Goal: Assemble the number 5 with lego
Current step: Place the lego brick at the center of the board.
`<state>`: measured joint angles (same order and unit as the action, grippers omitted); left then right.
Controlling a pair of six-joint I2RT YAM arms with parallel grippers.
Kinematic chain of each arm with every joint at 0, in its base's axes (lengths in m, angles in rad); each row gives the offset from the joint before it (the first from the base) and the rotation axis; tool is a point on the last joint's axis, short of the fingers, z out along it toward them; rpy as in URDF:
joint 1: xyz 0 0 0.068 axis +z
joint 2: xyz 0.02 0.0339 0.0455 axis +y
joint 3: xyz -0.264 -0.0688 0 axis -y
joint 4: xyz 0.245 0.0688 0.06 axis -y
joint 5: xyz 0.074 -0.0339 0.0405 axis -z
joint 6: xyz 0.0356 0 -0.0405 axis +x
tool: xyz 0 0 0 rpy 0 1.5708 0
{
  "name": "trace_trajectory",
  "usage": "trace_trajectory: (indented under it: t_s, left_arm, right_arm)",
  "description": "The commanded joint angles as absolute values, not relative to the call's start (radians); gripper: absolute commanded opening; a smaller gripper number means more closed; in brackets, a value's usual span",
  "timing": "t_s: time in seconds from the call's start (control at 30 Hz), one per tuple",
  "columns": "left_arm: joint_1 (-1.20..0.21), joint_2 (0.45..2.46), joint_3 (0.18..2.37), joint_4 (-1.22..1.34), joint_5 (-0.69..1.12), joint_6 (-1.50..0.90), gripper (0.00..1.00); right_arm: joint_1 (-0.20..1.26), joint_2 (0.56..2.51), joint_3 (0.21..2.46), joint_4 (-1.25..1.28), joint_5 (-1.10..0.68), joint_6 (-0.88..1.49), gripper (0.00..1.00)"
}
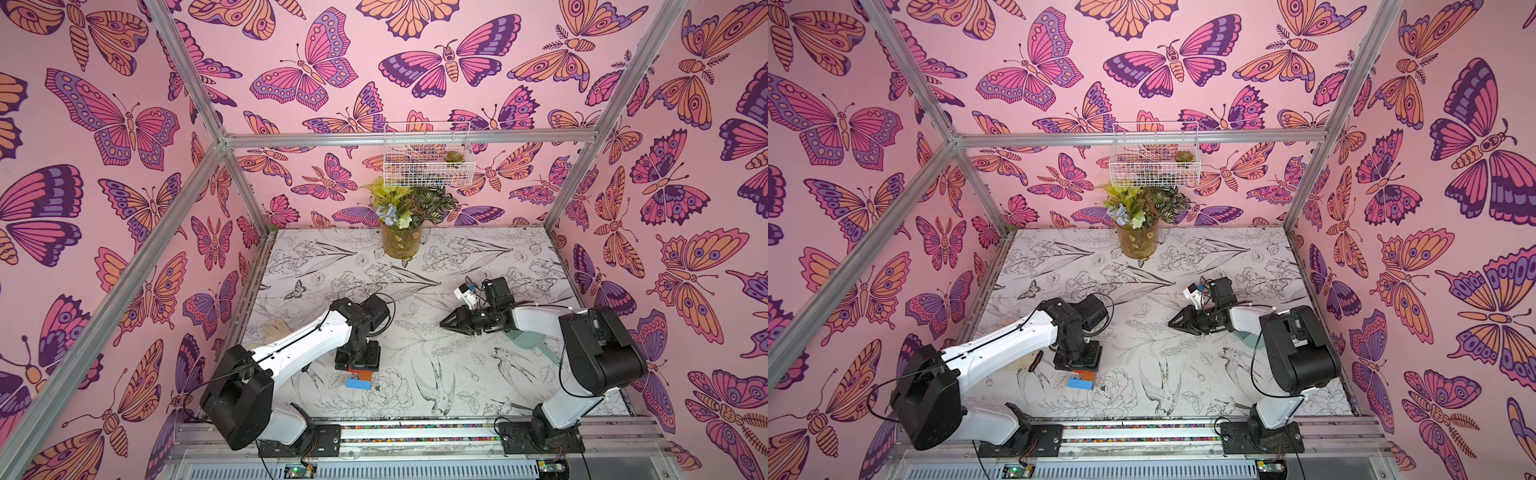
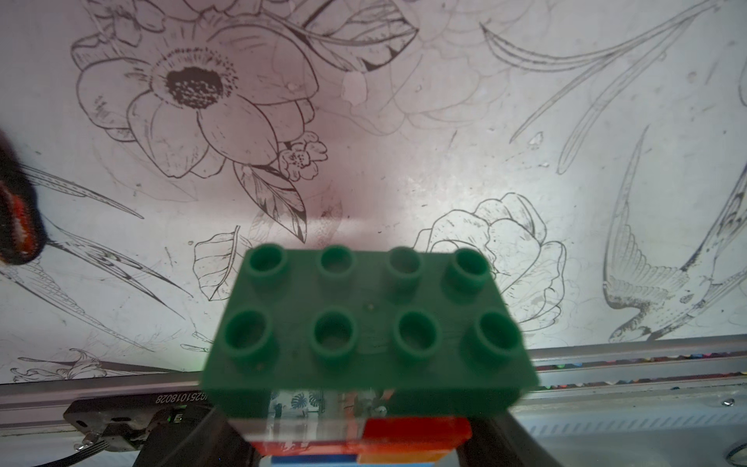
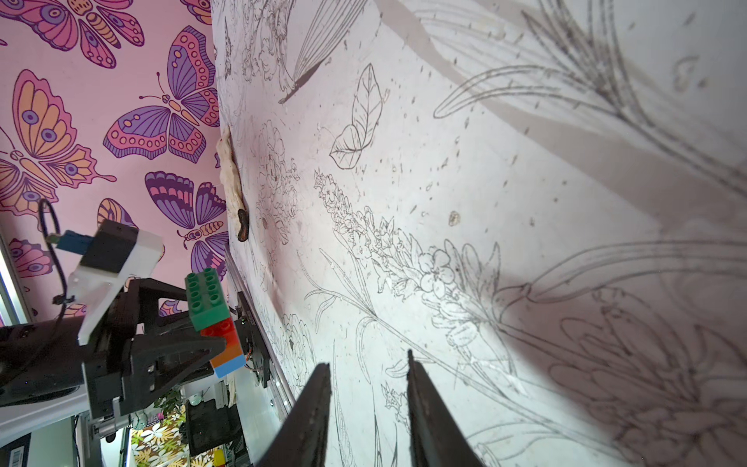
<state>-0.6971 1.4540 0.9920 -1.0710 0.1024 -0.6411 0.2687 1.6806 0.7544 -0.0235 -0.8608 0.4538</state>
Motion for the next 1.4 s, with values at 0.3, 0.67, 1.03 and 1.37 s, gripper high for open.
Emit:
trace_trajectory:
  t_s: [0.3, 0.67, 1.03, 1.37]
  left_arm:
    - [-0.676, 1.555, 0.951, -1.040, 0.169, -0.657, 0.37]
    - [-0.675, 1.604, 0.928, -1.026, 0.163, -0.649, 0.39]
    - [-0.674, 1.616, 0.908, -0.989, 0.170, -0.649, 0.53]
    - [-0.674, 1.619, 0.886, -0.976, 0.180, -0.646, 0.67]
  right_arm:
    - [0.264, 1.652, 0.772, -0.061, -0.870, 0.423, 0.34]
    - [0.266, 1.652, 0.769, -0.062, -0.868, 0.420, 0.34]
    - [0.268, 1.648, 0.769, -0.067, -0.868, 0.415, 0.34]
    - [0.267, 1.636, 0.767, -0.079, -0.864, 0.407, 0.34]
